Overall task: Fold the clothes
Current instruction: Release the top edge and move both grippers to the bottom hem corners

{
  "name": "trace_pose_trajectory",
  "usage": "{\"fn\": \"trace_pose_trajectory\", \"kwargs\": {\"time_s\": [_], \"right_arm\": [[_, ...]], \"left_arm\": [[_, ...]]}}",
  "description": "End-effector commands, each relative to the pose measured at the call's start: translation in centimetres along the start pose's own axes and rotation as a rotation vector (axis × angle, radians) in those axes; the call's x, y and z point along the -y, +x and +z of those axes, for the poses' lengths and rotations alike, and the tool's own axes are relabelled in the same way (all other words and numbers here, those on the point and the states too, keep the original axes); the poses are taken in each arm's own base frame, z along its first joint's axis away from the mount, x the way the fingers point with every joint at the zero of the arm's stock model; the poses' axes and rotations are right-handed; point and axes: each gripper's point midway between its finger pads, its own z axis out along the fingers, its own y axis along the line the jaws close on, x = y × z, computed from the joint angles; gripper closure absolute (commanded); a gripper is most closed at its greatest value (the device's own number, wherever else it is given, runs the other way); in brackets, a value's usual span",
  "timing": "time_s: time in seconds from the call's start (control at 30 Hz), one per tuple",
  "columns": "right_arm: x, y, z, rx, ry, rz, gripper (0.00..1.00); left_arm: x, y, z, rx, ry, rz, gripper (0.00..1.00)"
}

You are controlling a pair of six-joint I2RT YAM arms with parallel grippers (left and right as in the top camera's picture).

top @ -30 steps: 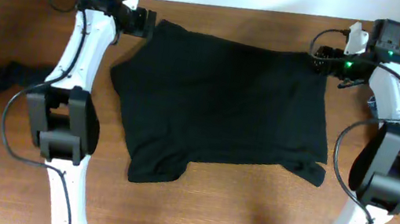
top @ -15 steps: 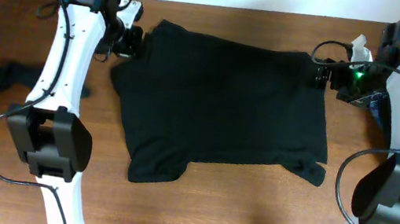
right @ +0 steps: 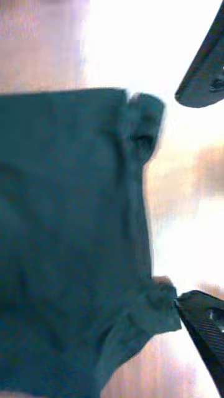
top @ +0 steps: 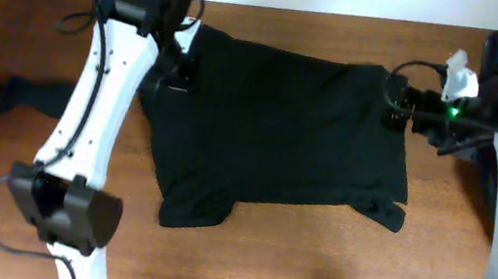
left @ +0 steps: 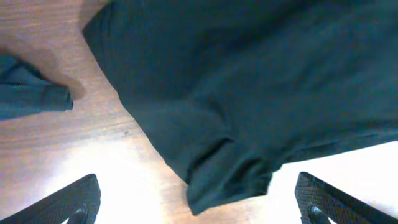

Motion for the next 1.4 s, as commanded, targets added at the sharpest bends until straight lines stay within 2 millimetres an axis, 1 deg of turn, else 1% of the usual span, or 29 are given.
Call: {"fn": "trace_pose_trajectory", "kwargs": {"time_s": [0.0,0.1,0.17,0.27,0.33,0.4,0.5,0.53,0.6,0.67,0.8,0.87,0.9,0.97,1.0,1.03,1.13,1.2,1.23,1.37], "right_arm": [[1.7,1.1,-1.1,0.005,0.147,0.102,0.01],[2.9,1.9,-1.5,-0.002,0.218,0.183,0.01],[3.6,2.0,-1.2,0.006,0.249,0.244,0.01],[4.0,2.3,0.0,-0.003,0.253,0.298,0.01],[4.2,2.4,1.1,-0.014,0.250,0.314,0.01],[4.3,2.8,2.4,-0.033,0.239,0.317,0.01],[4.9,3.6,4.4,-0.069,0.244,0.322,0.01],[5.2,4.0,5.1,-0.084,0.248,0.325,0.01],[5.5,4.6,6.1,-0.103,0.251,0.328,0.01],[5.6,5.1,7.0,-0.121,0.244,0.332,0.01],[5.6,5.2,8.6,-0.117,0.217,0.363,0.01],[5.7,5.0,9.3,-0.101,0.215,0.388,0.01],[5.9,4.9,9.9,-0.090,0.212,0.392,0.01],[6.2,5.0,10.7,-0.084,0.216,0.406,0.01],[6.4,5.1,11.2,-0.082,0.216,0.406,0.01],[6.5,5.3,11.7,-0.081,0.215,0.406,0.01],[7.0,6.2,13.1,-0.093,0.219,0.407,0.00],[7.4,6.8,13.8,-0.104,0.228,0.408,0.00],[7.9,7.4,14.2,-0.113,0.249,0.407,0.00],[8.5,8.3,14.6,-0.136,0.277,0.375,0.00]], "left_arm": [[0.5,0.7,-4.1,0.107,-0.061,-0.081,0.01],[0.4,1.5,-5.7,0.146,-0.116,-0.147,0.01],[0.1,2.6,-6.5,0.159,-0.157,-0.222,0.01],[0.0,3.6,-5.8,0.147,-0.180,-0.287,0.01],[-0.1,4.1,-4.5,0.132,-0.195,-0.310,0.01],[-0.2,4.9,-2.6,0.110,-0.203,-0.331,0.01],[-0.5,6.2,0.8,0.080,-0.218,-0.352,0.00],[-0.6,6.8,2.2,0.072,-0.222,-0.363,0.01],[-0.6,7.7,4.5,0.061,-0.215,-0.377,0.01],[-0.6,8.5,6.3,0.058,-0.204,-0.398,0.01],[-0.5,9.1,9.3,0.068,-0.177,-0.409,0.01],[-0.6,9.1,10.4,0.078,-0.169,-0.425,0.01],[-0.9,9.1,11.2,0.090,-0.164,-0.435,0.01],[-1.3,9.1,12.0,0.100,-0.162,-0.446,0.02],[-1.6,9.1,12.3,0.104,-0.163,-0.454,0.07],[-1.8,9.1,12.6,0.107,-0.164,-0.456,0.10],[-2.2,9.2,13.4,0.107,-0.159,-0.389,0.11],[-2.0,9.7,13.8,0.083,-0.145,-0.320,0.11],[-1.4,10.3,14.1,0.052,-0.117,-0.247,0.11],[-0.1,11.8,14.4,-0.022,-0.043,-0.131,0.10]]}}
